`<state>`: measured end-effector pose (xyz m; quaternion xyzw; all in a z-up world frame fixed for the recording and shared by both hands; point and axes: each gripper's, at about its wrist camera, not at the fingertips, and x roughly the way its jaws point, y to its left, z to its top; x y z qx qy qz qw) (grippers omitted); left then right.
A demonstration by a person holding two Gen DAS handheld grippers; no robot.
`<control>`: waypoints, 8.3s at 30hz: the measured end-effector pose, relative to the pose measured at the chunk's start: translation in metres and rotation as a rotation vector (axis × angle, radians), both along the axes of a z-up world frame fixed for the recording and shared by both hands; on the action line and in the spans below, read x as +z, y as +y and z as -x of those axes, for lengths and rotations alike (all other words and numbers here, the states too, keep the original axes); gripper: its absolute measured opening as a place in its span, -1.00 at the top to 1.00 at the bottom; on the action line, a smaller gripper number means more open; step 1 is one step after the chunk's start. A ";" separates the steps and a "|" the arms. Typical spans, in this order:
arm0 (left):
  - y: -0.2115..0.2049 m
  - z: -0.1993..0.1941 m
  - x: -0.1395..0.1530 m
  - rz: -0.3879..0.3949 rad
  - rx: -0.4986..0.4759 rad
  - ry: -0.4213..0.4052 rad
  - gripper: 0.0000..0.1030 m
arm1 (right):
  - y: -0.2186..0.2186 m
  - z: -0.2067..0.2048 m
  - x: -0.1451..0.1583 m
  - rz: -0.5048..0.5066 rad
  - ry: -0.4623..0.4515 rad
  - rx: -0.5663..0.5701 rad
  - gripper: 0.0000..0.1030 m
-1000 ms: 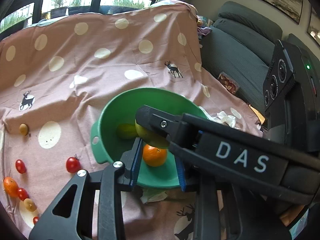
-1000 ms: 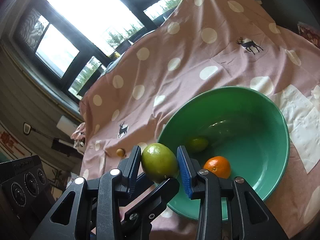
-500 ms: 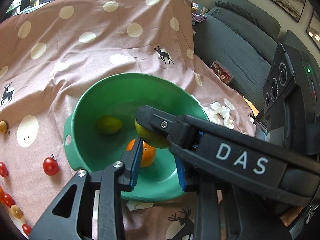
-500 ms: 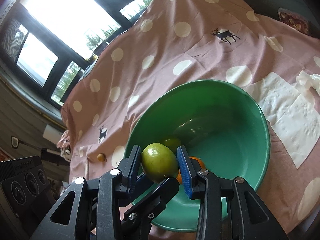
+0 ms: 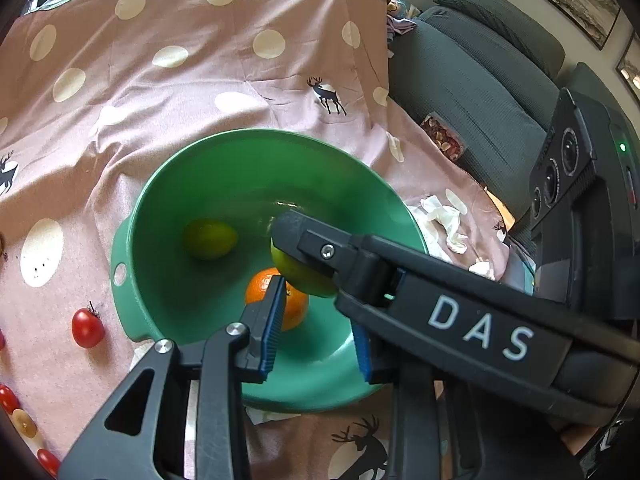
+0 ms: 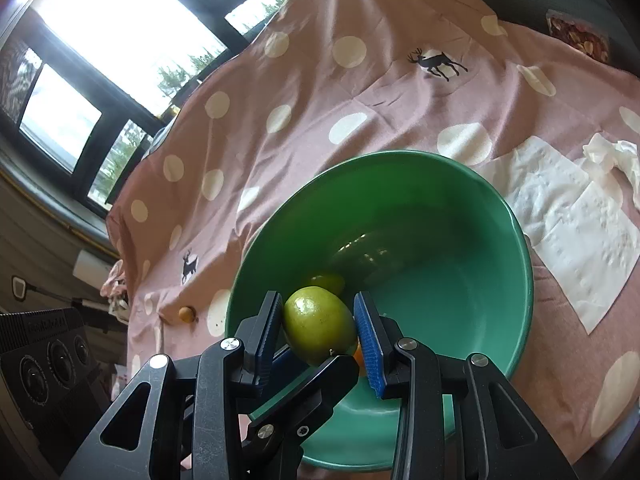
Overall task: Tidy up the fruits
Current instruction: 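Open the right gripper to drop the fruit into the basin, then move the right tool back toward the second orange, then position the right gripper around the second orange, then close the right gripper on the orange and lift it, then carry the orange with the right gripper over the green basin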
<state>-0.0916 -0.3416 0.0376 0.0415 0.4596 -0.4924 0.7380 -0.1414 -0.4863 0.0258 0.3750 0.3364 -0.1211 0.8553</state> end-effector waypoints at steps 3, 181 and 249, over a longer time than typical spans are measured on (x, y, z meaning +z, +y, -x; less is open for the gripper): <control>-0.002 -0.001 -0.002 -0.001 -0.001 0.009 0.43 | 0.000 0.000 0.000 -0.001 0.003 -0.004 0.22; 0.166 -0.065 -0.066 -0.080 0.457 0.200 -0.12 | 0.137 -0.109 -0.062 -0.106 0.214 0.424 0.18; 0.146 -0.013 0.020 0.046 0.431 -0.135 0.21 | 0.133 -0.062 0.019 0.025 -0.052 0.407 0.16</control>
